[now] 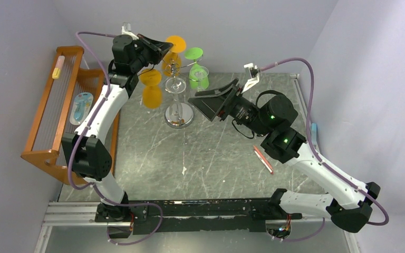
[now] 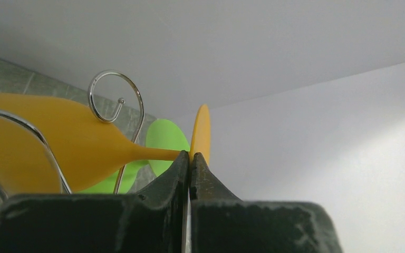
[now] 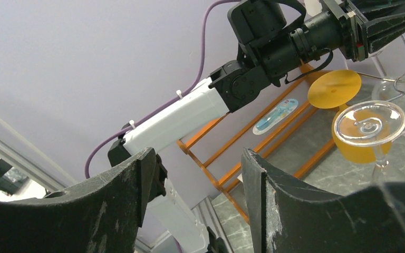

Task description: Place the wine glass upside down on the wine glass rack

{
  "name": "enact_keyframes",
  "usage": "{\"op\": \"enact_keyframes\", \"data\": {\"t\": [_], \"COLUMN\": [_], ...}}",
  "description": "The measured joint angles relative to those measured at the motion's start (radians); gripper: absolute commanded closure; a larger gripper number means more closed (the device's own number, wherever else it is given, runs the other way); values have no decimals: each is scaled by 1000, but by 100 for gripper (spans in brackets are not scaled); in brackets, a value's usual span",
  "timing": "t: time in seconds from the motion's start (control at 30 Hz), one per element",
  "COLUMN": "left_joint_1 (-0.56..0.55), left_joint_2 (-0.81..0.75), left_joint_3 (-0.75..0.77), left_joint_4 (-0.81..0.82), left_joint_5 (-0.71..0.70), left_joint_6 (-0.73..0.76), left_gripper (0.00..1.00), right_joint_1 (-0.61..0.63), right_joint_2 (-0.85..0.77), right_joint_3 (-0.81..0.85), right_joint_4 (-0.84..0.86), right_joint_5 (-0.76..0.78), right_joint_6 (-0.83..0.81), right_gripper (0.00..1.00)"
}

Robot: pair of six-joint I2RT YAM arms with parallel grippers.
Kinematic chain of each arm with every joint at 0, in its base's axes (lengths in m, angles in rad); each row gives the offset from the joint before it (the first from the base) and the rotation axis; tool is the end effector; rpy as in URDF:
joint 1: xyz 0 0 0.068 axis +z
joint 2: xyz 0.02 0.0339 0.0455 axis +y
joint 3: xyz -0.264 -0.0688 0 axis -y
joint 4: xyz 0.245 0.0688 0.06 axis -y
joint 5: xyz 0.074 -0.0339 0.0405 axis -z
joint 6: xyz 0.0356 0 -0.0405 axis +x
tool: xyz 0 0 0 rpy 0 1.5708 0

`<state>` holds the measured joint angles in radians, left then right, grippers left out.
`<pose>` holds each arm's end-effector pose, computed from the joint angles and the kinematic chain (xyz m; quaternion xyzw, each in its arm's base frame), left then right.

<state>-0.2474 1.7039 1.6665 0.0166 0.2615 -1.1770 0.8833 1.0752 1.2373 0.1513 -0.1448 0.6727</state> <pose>0.3957 -0.1094 0.4237 -0.2360 0.6741 -0.5239 0.4642 0.1423 0.1814 0.4782 -0.1198 0.5772 0.5965 0.5448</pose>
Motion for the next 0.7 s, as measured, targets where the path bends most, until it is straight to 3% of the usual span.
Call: {"op": "enact_keyframes", "data": {"t": [0.7], "left_joint_1": [-28], "left_joint_2": [135], "left_joint_3": [143], "left_joint_4": [1], "left_joint_5": [-58], "left_joint_6": [49], "left_gripper": [95], "right_joint_1": [0], "right_joint_2": [-28], "right_joint_3": [-5], "right_joint_4": [-4], "right_joint_5": [29], "right_joint_6": [-1], "right_gripper": [37]}}
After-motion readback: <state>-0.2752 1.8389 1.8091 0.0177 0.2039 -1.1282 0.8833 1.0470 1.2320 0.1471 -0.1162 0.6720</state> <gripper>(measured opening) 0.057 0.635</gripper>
